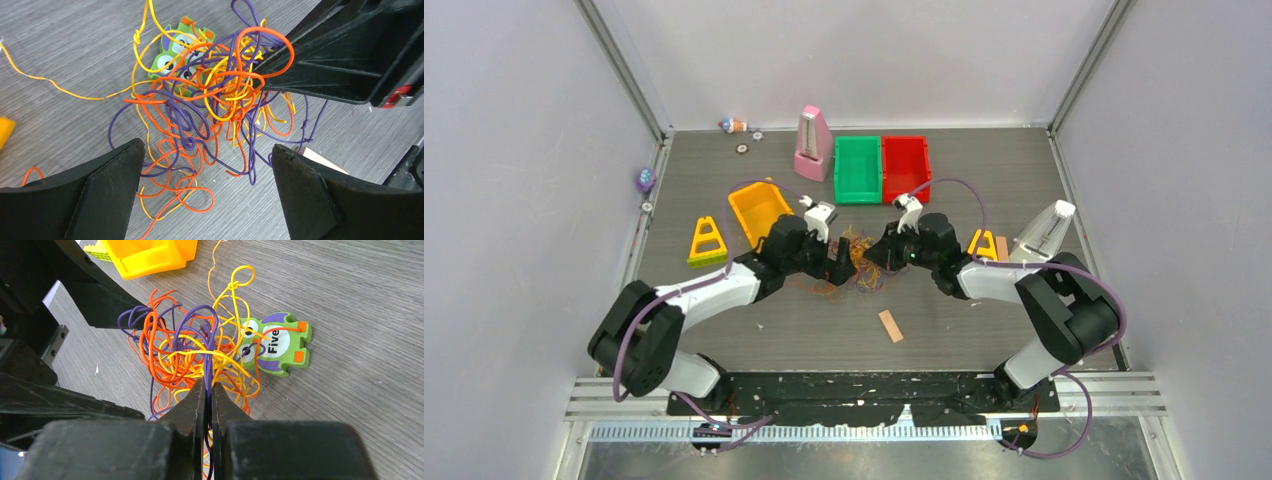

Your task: Untangle the cables

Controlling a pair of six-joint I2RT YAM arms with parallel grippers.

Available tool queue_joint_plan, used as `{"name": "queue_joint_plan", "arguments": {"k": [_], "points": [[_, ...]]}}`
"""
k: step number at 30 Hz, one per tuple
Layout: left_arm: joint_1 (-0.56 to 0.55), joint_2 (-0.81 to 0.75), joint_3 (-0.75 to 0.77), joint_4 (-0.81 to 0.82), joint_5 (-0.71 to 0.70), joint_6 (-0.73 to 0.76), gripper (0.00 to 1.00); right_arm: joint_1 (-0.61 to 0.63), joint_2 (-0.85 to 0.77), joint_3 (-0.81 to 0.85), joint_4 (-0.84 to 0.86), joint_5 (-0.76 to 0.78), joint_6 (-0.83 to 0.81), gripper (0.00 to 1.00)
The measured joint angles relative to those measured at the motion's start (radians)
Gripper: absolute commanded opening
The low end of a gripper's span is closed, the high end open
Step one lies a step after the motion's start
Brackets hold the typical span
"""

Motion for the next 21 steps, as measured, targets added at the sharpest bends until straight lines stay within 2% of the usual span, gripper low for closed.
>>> {"name": "queue_joint_plan", "arguments": {"k": [4, 12, 14, 16, 20, 21], "points": [[-0.023, 0.071, 0.059, -0.068, -0.013, 0.027, 0.97, -0.007, 0.007, 0.005, -0.002, -0.001, 0.008, 0.05], [-0.037, 0.219, 0.179, -0.189, -0.045, 0.036, 0.89, -0.011, 0.009, 0.006, -0.008, -0.013, 0.014, 0.05], [-0.037, 0.244, 0.198, -0.192, -0.039, 0.028, 0.74, -0.011, 0.009, 0.006, -0.006, -0.021, 0.015, 0.05], [-0.037, 0.254, 0.208, -0.190, -0.034, 0.016, 0.46, -0.011, 0.011, 0.006, -0.004, -0.036, 0.018, 0.05], [-0.037, 0.265, 0.223, -0.176, -0.033, -0.012, 0.00, -0.011, 0.024, 0.006, 0.012, -0.066, 0.025, 0.05], [-0.036, 0.267, 0.225, -0.174, -0.032, -0.019, 0.00, -0.011, 0.026, 0.006, 0.014, -0.072, 0.026, 0.05]]}}
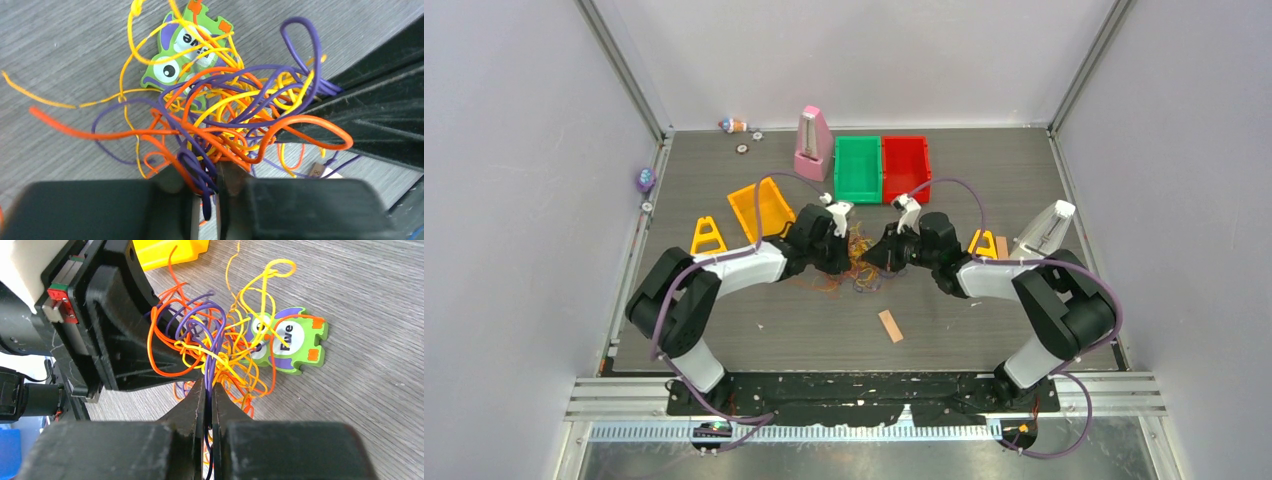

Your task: Untangle the cables

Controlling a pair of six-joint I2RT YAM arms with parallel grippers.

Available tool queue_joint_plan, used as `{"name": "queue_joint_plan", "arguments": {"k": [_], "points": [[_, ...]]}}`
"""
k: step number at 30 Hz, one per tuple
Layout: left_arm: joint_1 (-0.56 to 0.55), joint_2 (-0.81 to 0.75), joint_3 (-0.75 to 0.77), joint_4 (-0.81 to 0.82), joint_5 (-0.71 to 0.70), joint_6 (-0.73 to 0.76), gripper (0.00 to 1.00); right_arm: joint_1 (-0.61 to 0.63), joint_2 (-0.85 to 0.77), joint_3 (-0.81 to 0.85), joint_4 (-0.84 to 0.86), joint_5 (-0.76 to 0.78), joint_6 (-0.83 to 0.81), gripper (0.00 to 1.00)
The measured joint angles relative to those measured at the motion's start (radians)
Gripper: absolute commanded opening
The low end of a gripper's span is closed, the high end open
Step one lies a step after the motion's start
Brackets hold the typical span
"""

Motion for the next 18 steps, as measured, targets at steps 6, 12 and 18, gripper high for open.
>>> {"name": "queue_joint_plan", "arguments": {"k": [6, 12, 18], "points": [[0.013, -0.023, -0.031, 0.034, -0.031, -0.017, 0.00, -0.002, -0.005, 0.000, -0.010, 0.029, 0.000, 0.06], [0.058, -0.142, -0.111, 0.048, -0.177, -0.071, 0.00, -0.011, -0.092, -0.001, -0.131, 0.245, 0.010, 0.05], [0.100, -0.246, -0.166, 0.066, -0.300, -0.163, 0.00, -0.060, -0.201, -0.037, -0.202, 0.462, 0.110, 0.05]]}}
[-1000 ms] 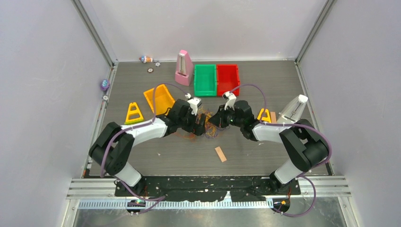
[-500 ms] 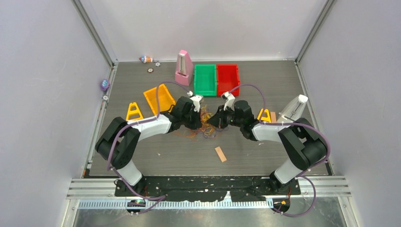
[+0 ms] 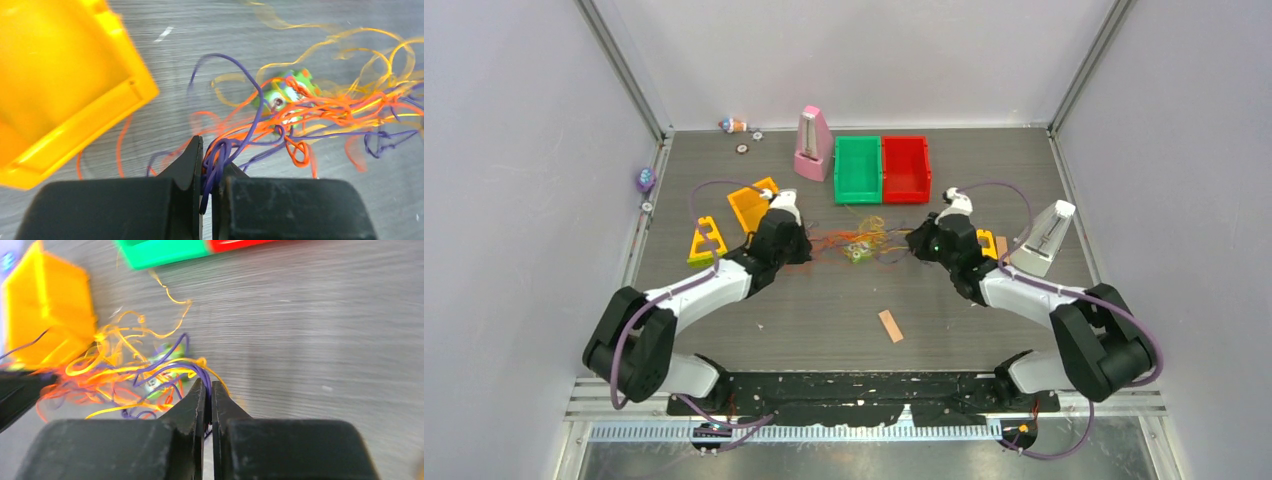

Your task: Untangle the cables

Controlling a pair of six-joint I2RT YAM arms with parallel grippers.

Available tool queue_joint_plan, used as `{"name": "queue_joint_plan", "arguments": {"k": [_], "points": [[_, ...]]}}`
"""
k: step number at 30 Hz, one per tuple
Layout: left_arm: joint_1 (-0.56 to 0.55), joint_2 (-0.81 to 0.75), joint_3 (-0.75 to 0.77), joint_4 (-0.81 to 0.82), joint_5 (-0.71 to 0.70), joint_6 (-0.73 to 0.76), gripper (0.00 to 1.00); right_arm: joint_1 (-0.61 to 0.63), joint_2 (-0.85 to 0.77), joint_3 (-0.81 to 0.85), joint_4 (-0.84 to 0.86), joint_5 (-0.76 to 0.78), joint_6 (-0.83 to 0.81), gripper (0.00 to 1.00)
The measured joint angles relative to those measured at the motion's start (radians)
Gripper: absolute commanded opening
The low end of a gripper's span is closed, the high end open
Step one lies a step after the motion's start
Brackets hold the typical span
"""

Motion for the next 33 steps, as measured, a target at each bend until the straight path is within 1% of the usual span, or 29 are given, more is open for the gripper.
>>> {"name": "queue_joint_plan", "arguments": {"k": [6, 8, 12, 16, 21, 24, 28, 30, 32, 33], "points": [[0.030, -0.106, -0.074, -0.043, -0.189, -0.054, 0.00, -0.045, -0.099, -0.076, -0.134, 0.328, 0.125, 0.06], [0.036, -0.144, -0.105, -0.049, -0.237, -0.060, 0.00, -0.052, -0.132, -0.097, -0.153, 0.405, 0.149, 0.06], [0.035, -0.186, -0.131, -0.052, -0.270, -0.070, 0.00, -0.050, -0.171, -0.109, -0.168, 0.457, 0.163, 0.06], [0.035, -0.199, -0.137, -0.040, -0.260, -0.058, 0.00, -0.050, -0.200, -0.116, -0.173, 0.504, 0.170, 0.06], [0.032, -0.205, -0.141, -0.042, -0.266, -0.062, 0.00, -0.048, -0.283, -0.161, -0.190, 0.600, 0.239, 0.05], [0.026, -0.227, -0.142, -0.065, -0.307, -0.095, 0.00, -0.044, -0.358, -0.205, -0.211, 0.676, 0.298, 0.05], [0.038, -0.290, -0.178, -0.070, -0.386, -0.112, 0.00, -0.054, -0.404, -0.238, -0.235, 0.776, 0.322, 0.06], [0.041, -0.323, -0.211, -0.053, -0.385, -0.100, 0.00, -0.058, -0.405, -0.240, -0.237, 0.793, 0.312, 0.10], [0.042, -0.349, -0.249, -0.009, -0.340, -0.069, 0.00, -0.059, -0.404, -0.240, -0.212, 0.767, 0.254, 0.21], [0.043, -0.358, -0.268, 0.019, -0.309, -0.050, 0.00, -0.060, -0.403, -0.241, -0.191, 0.738, 0.213, 0.40]]}}
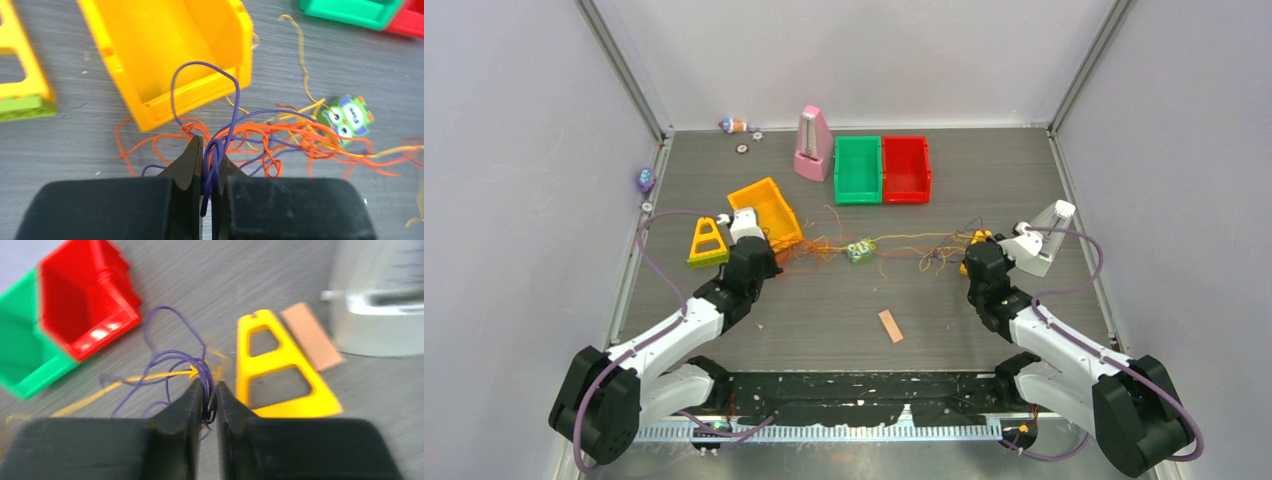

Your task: Untangle the cables

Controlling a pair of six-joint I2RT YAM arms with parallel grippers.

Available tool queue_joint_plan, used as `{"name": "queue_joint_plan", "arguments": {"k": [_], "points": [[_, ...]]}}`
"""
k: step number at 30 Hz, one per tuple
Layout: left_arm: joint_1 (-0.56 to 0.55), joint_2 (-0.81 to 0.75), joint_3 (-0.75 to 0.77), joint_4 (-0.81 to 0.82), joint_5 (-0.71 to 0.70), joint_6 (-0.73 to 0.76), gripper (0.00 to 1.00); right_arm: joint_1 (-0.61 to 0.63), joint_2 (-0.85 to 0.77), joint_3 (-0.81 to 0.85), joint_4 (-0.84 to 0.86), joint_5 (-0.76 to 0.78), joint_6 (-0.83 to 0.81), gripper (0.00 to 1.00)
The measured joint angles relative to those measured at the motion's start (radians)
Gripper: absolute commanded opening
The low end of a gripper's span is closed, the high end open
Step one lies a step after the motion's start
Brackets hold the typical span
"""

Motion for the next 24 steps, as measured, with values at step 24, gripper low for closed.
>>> {"name": "queue_joint_plan", "arguments": {"k": [24], "points": [[-0.097, 0.039, -0.068, 0.456, 0.698, 0.208, 0.00, 0.240, 0.407, 0.164, 0.522, -1.201, -0.562, 0.82]]}}
